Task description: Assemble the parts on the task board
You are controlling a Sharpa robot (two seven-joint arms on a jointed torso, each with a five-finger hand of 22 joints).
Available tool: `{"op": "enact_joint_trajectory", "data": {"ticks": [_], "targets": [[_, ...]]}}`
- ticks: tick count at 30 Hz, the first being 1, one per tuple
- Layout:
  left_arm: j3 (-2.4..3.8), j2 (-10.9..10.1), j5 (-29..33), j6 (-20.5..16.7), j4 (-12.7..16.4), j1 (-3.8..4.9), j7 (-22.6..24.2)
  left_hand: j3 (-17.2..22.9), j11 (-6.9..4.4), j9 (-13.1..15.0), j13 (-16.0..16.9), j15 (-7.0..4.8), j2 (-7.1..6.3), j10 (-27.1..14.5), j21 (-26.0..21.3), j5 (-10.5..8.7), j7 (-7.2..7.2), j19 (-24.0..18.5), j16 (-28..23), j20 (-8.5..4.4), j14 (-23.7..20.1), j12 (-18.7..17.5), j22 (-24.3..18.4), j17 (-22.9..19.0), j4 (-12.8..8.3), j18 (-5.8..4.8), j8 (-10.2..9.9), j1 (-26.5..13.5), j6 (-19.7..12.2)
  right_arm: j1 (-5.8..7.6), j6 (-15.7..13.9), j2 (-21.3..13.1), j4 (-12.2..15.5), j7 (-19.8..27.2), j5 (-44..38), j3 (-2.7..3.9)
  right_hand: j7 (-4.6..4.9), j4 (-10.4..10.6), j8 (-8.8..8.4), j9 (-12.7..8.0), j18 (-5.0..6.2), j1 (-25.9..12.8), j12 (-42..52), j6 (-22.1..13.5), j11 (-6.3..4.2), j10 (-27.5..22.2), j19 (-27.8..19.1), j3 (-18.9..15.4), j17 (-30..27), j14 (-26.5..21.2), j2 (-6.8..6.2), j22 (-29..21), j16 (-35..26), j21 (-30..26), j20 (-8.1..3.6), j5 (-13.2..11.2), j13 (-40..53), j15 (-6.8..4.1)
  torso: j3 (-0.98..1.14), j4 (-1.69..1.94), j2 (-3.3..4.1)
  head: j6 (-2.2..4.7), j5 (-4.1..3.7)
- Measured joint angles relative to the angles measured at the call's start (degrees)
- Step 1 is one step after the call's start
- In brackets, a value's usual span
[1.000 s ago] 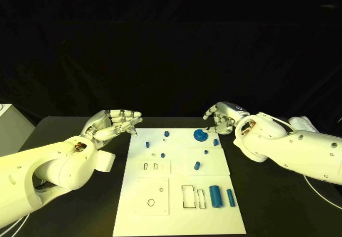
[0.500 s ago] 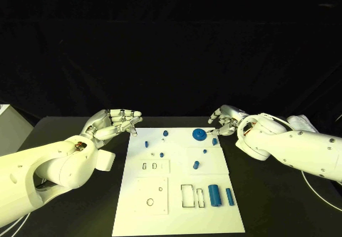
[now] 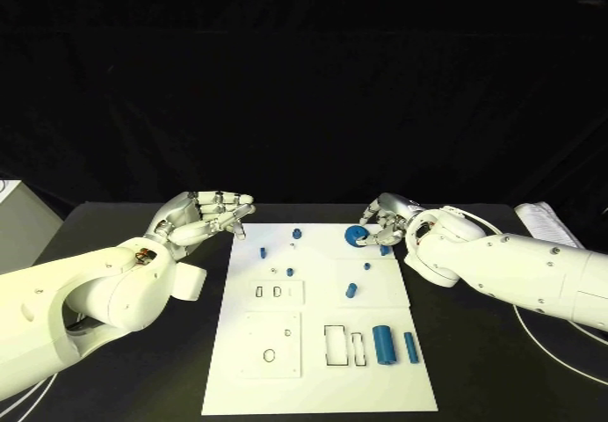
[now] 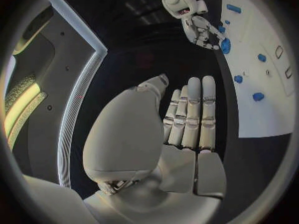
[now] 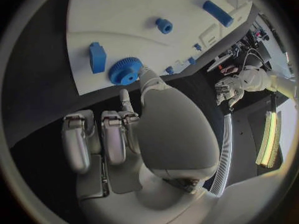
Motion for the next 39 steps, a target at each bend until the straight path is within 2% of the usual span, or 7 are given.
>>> {"op": "enact_joint_trajectory", "data": {"ticks": [8,13,19,39], "targets": [[0.0,0.0,0.0,0.1,0.0,0.0,0.0,0.0,0.0,0.0,0.0,0.0,0.0,0.0,0.0,0.0,0.0,0.0,0.0,0.0,0.0,0.0,0.0,0.0,0.0,0.0,0.0,0.0,0.0,-0.28,-0.1,1.5,-1.7,-0.3,-0.4,-0.03,0.0,0.2,0.22,0.0,0.0,0.2,0.0,0.0,0.0,0.0,0.0,0.2,0.0,0.0,0.23,0.0,0.0,0.0,0.0,0.0,0.0,0.0,0.01,0.05,0.01,-0.24,0.16],[0.0,0.0,0.0,0.1,0.0,0.0,-0.1,0.0,0.0,0.0,0.0,0.0,0.0,0.0,0.0,0.0,0.0,0.0,0.0,0.0,0.0,0.0,0.0,0.0,0.0,0.0,0.0,0.0,0.0,-0.32,-0.2,1.8,-2.2,-0.5,-0.7,-0.03,0.0,0.2,0.22,0.1,0.0,0.5,0.0,0.0,0.0,0.0,0.0,0.5,0.0,0.0,0.52,0.0,0.0,0.0,0.0,0.2,0.0,0.0,0.04,-0.04,-0.02,-0.29,0.34],[0.0,0.0,0.0,0.2,0.0,0.0,-0.1,0.1,0.0,0.0,0.0,0.12,0.0,0.0,0.1,0.0,0.0,0.0,0.1,0.0,-0.1,0.0,0.0,0.0,0.0,0.0,0.0,0.0,0.0,-0.55,-0.2,2.4,-2.5,-0.6,-0.8,-0.07,0.0,-0.2,0.66,0.1,0.01,1.6,0.0,0.0,0.0,0.0,0.0,2.4,0.0,0.0,1.59,0.0,0.0,0.0,0.0,0.2,0.0,0.0,0.04,-0.14,-0.07,-0.47,0.56],[0.0,-0.2,-0.1,0.2,0.0,0.0,-0.4,0.4,0.0,0.1,0.0,0.21,0.0,0.0,0.3,0.0,0.0,0.0,0.2,0.0,-0.2,0.0,0.2,0.0,-0.1,0.0,0.0,0.0,0.0,-0.81,0.1,2.8,-3.2,-1.5,-2.1,-0.15,0.0,-0.2,0.65,-0.2,0.01,1.8,0.0,0.0,-0.01,0.0,0.0,4.2,0.0,0.0,1.81,0.0,0.0,0.0,-0.01,0.2,0.0,0.0,0.07,-0.14,-0.07,-0.71,0.6]]}}
